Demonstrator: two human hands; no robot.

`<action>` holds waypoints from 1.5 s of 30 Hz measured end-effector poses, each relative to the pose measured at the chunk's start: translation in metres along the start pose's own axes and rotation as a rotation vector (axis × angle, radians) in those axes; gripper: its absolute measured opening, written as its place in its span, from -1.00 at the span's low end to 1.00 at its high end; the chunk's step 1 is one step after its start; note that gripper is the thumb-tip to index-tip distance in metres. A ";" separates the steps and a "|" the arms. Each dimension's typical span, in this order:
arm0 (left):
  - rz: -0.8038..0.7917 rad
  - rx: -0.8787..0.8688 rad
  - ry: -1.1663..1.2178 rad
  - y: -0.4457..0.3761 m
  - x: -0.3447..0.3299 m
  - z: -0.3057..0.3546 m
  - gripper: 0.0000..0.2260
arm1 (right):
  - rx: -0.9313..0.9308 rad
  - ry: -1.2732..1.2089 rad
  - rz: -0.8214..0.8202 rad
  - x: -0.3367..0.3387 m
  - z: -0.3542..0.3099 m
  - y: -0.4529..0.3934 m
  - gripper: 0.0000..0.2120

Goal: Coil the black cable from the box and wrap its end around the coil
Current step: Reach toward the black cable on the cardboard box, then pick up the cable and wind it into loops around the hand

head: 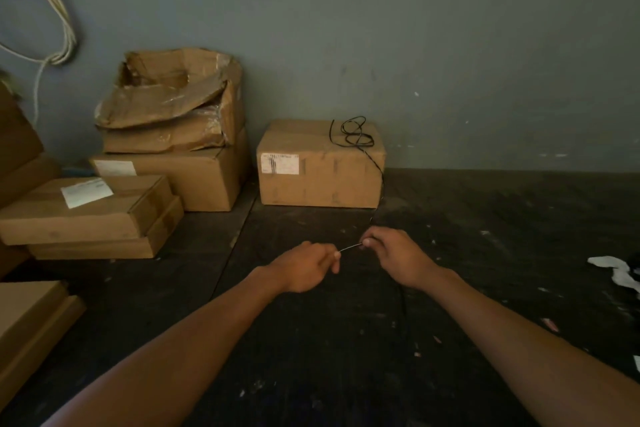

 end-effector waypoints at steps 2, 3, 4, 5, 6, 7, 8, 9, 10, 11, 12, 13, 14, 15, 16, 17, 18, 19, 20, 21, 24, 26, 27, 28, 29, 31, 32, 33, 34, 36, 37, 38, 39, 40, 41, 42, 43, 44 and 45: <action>0.023 -0.019 -0.026 0.002 0.007 -0.004 -0.72 | -0.027 0.058 0.052 0.013 0.004 -0.004 -0.84; 0.033 -0.022 -0.029 0.003 0.010 -0.007 -0.72 | -0.045 0.076 0.068 0.020 0.007 -0.005 -0.84; 0.042 -0.024 -0.024 0.004 0.013 -0.009 -0.72 | -0.059 0.087 0.082 0.028 0.010 -0.007 -0.84; 0.050 -0.029 -0.017 0.006 0.016 -0.012 -0.72 | -0.070 0.093 0.098 0.036 0.012 -0.008 -0.84; 0.056 -0.035 -0.008 0.008 0.019 -0.013 -0.72 | -0.077 0.094 0.114 0.042 0.014 -0.009 -0.84; 0.057 -0.037 0.013 0.009 0.021 -0.014 -0.72 | -0.084 0.097 0.126 0.048 0.016 -0.010 -0.85; 0.060 -0.036 0.046 0.010 0.023 -0.013 -0.72 | -0.087 0.096 0.132 0.051 0.016 -0.011 -0.85; 0.069 -0.032 0.081 0.010 0.025 -0.013 -0.71 | -0.087 0.082 0.129 0.053 0.016 -0.012 -0.85; 0.077 -0.023 0.121 0.010 0.027 -0.011 -0.70 | -0.078 0.044 0.110 0.052 0.013 -0.011 -0.82; 0.075 -0.005 0.173 0.010 0.029 -0.008 -0.69 | -0.062 -0.005 0.072 0.049 0.009 -0.010 -0.76; 0.061 0.017 0.248 0.009 0.030 -0.005 -0.68 | -0.033 -0.043 0.025 0.045 0.002 -0.009 -0.67; 0.036 0.037 0.346 0.008 0.031 -0.001 -0.68 | 0.008 -0.052 -0.014 0.040 -0.005 -0.007 -0.59; 0.005 0.051 0.456 0.007 0.031 0.003 -0.68 | 0.053 -0.047 -0.037 0.035 -0.012 -0.005 -0.55; -0.026 0.061 0.555 0.006 0.031 0.007 -0.69 | 0.096 -0.048 -0.039 0.030 -0.019 -0.005 -0.57; -0.057 0.068 0.635 0.005 0.031 0.012 -0.69 | 0.128 -0.058 -0.028 0.027 -0.024 -0.005 -0.65; -0.080 0.072 0.691 0.005 0.032 0.015 -0.70 | 0.145 -0.080 -0.014 0.027 -0.029 -0.006 -0.73; -0.098 0.074 0.731 0.005 0.034 0.017 -0.71 | 0.150 -0.112 -0.003 0.028 -0.034 -0.006 -0.80; -0.106 0.078 0.756 0.005 0.036 0.017 -0.72 | 0.148 -0.140 0.008 0.031 -0.037 -0.007 -0.83; -0.113 0.086 0.771 0.005 0.039 0.016 -0.73 | 0.148 -0.148 0.026 0.034 -0.039 -0.007 -0.83; -0.118 0.100 0.779 0.006 0.041 0.015 -0.73 | 0.149 -0.140 0.052 0.039 -0.041 -0.008 -0.82; -0.149 0.141 0.829 0.010 0.046 0.014 -0.70 | 0.130 -0.116 0.108 0.051 -0.038 -0.014 -0.81; -0.186 0.131 0.889 0.013 0.048 0.022 -0.70 | 0.126 -0.103 0.127 0.055 -0.038 -0.017 -0.84; -0.210 0.114 0.924 0.015 0.050 0.027 -0.70 | 0.133 -0.101 0.148 0.057 -0.038 -0.019 -0.86; -0.235 0.084 0.959 0.016 0.051 0.034 -0.71 | 0.143 -0.103 0.177 0.059 -0.038 -0.021 -0.88; -0.258 0.041 0.995 0.017 0.053 0.041 -0.73 | 0.152 -0.110 0.207 0.061 -0.040 -0.021 -0.88; -0.291 -0.057 1.063 0.020 0.059 0.057 -0.76 | 0.146 -0.135 0.242 0.061 -0.043 -0.023 -0.86; -0.289 -0.089 1.092 0.021 0.062 0.065 -0.76 | 0.137 -0.153 0.243 0.060 -0.043 -0.023 -0.84; -0.266 -0.107 1.112 0.021 0.066 0.073 -0.76 | 0.129 -0.169 0.239 0.058 -0.044 -0.023 -0.83; -0.223 -0.115 1.121 0.020 0.071 0.080 -0.74 | 0.122 -0.178 0.236 0.055 -0.045 -0.022 -0.82; -0.096 -0.121 1.138 0.015 0.081 0.088 -0.69 | 0.117 -0.188 0.227 0.050 -0.048 -0.019 -0.81; -0.030 -0.122 1.168 0.012 0.086 0.090 -0.68 | 0.121 -0.194 0.214 0.046 -0.051 -0.017 -0.82; 0.025 -0.122 1.214 0.008 0.091 0.091 -0.68 | 0.128 -0.195 0.197 0.042 -0.053 -0.014 -0.83; 0.064 -0.119 1.263 0.005 0.095 0.092 -0.70 | 0.140 -0.188 0.177 0.037 -0.056 -0.012 -0.85; 0.084 -0.115 1.303 0.001 0.098 0.092 -0.72 | 0.153 -0.168 0.155 0.031 -0.058 -0.010 -0.86; 0.090 -0.106 1.328 -0.003 0.100 0.091 -0.72 | 0.165 -0.139 0.121 0.025 -0.059 -0.008 -0.86; 0.085 -0.095 1.336 -0.007 0.102 0.090 -0.71 | 0.166 -0.112 0.067 0.018 -0.061 -0.007 -0.86; 0.073 -0.086 1.323 -0.010 0.104 0.087 -0.69 | 0.159 -0.093 -0.001 0.011 -0.063 -0.004 -0.85; 0.053 -0.082 1.299 -0.012 0.105 0.085 -0.66 | 0.149 -0.083 -0.071 0.004 -0.064 -0.002 -0.83; 0.027 -0.079 1.270 -0.013 0.106 0.082 -0.63 | 0.144 -0.079 -0.128 -0.002 -0.067 0.001 -0.81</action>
Point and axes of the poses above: each hand's wrist, its own y-axis away from the middle knuckle, its own x-axis out of the back of the hand, z = x × y, the point moved 4 cm from there along -y, towards the middle knuckle, and after that the axes turned 7 degrees about z, right-handed, at the moved point
